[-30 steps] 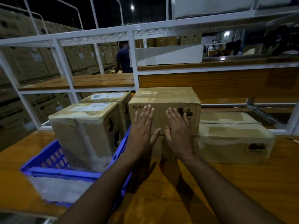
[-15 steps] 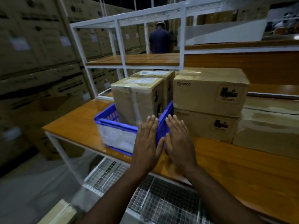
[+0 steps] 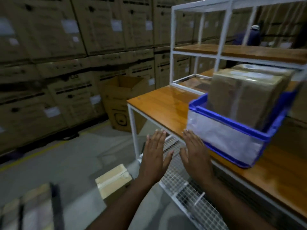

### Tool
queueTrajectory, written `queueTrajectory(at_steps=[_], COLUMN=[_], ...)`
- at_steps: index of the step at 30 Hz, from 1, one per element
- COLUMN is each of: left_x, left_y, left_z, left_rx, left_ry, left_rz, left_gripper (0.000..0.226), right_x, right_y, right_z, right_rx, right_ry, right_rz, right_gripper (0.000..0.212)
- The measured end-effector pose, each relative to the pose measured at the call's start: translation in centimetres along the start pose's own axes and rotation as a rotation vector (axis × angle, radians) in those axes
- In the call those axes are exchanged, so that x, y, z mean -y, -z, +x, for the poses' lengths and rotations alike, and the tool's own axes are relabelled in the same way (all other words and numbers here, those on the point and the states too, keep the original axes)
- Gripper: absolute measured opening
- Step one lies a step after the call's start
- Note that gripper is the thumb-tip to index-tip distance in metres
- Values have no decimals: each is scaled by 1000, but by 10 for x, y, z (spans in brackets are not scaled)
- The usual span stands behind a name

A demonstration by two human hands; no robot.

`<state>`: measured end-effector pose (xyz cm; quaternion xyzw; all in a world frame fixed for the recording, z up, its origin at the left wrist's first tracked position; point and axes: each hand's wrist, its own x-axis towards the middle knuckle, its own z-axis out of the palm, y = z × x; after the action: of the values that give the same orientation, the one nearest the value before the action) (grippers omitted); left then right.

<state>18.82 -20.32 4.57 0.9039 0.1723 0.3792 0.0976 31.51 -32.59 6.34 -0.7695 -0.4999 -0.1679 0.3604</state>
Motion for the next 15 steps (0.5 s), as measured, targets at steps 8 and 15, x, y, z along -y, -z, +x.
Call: queueTrajectory(at_steps=[8,15], left_x=[158,232], left_y=[69,91], left_z=[-78,-129], left_rx=[36,72], left_ry=[353,612], left_rz=[144,188], left_gripper=[74,73], right_x=[106,149], right_y=[-131,-220], right_z=[3,13], right_rx=[228,401], right_ry=[59,93], right_rz=[94,158], right_gripper=[51,53])
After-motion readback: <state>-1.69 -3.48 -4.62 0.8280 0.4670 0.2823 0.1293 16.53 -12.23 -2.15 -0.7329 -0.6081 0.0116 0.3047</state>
